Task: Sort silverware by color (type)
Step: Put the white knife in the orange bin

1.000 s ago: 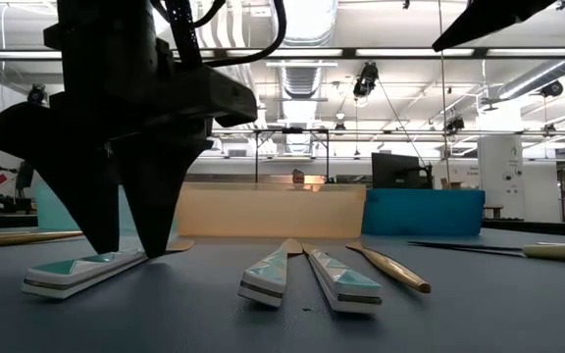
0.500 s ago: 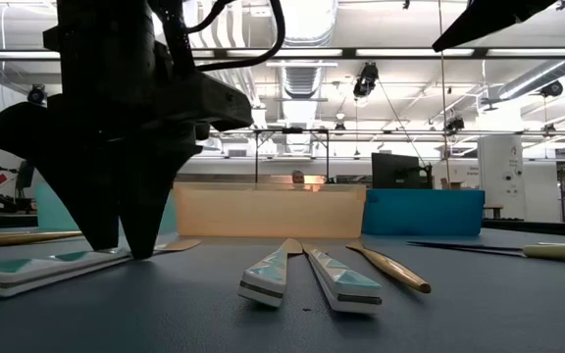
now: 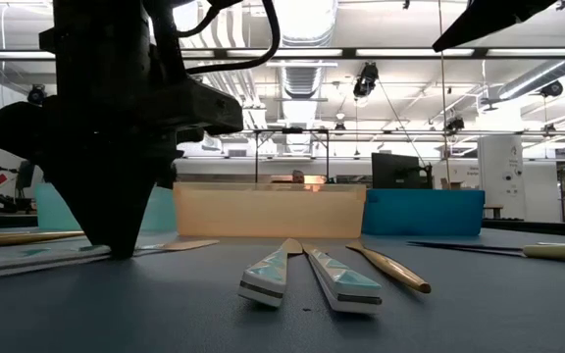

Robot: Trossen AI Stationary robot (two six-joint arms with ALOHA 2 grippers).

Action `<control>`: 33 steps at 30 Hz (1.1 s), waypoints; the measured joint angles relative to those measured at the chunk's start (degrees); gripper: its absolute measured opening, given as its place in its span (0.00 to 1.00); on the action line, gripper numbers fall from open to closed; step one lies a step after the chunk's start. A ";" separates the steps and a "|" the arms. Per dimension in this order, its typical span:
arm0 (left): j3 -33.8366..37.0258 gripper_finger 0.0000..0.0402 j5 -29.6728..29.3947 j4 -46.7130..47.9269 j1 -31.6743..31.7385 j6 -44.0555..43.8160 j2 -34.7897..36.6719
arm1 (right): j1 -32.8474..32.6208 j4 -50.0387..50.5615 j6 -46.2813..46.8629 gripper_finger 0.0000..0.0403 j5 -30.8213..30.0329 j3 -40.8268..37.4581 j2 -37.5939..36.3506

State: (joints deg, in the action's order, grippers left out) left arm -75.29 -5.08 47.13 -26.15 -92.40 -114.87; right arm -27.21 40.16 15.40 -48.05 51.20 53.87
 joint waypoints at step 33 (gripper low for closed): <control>-16.06 0.01 -14.43 17.35 3.24 52.50 8.72 | 0.03 -3.32 -0.66 0.08 0.16 -0.79 0.20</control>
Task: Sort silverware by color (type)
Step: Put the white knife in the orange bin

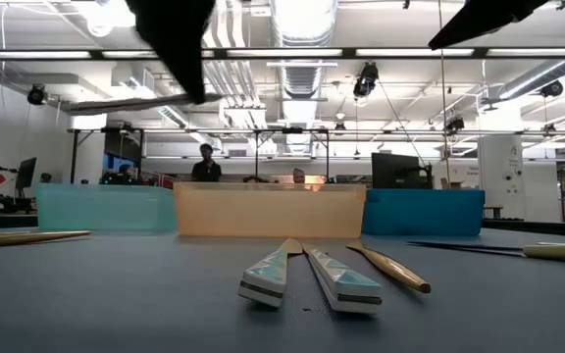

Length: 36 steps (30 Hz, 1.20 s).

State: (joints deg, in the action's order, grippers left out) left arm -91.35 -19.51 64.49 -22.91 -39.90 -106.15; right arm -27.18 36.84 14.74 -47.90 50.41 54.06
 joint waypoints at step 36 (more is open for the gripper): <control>1.29 0.01 12.21 -20.29 35.17 69.83 4.11 | 0.71 -11.42 -4.94 0.08 -6.20 -4.26 2.57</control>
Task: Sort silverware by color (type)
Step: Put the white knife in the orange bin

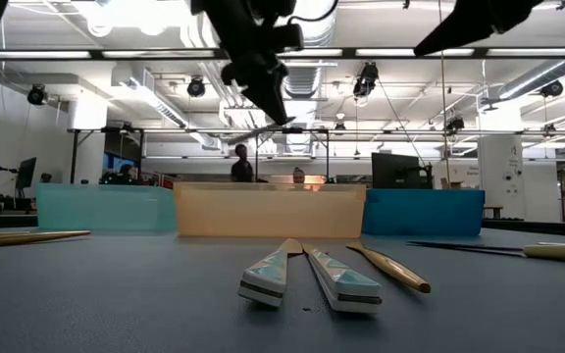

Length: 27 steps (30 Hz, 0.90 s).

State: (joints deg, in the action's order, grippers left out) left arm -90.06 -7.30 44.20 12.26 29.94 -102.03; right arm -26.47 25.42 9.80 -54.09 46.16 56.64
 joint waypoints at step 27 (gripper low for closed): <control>3.85 0.01 8.38 -8.11 8.21 -6.90 -8.29 | 0.01 -8.21 -2.97 0.08 -1.41 -12.44 -19.26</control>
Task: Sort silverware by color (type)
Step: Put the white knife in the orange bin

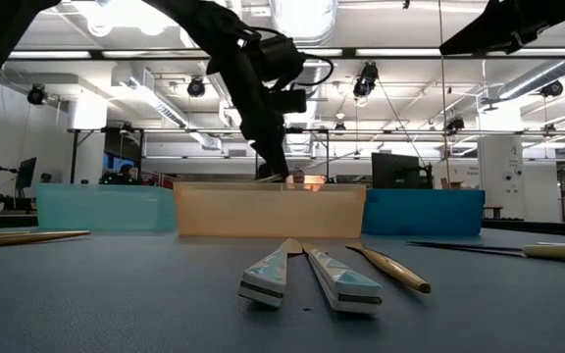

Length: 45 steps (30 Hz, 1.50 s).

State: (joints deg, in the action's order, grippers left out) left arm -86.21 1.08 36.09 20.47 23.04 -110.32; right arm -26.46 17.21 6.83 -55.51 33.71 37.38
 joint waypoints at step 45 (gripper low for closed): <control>7.23 0.01 -0.61 -0.12 3.28 0.36 0.11 | 0.00 -4.68 -6.84 0.08 0.26 0.00 0.18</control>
State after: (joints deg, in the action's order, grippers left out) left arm -78.98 0.47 35.97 23.75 23.40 -110.21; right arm -26.46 12.53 -0.01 -55.24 33.71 37.56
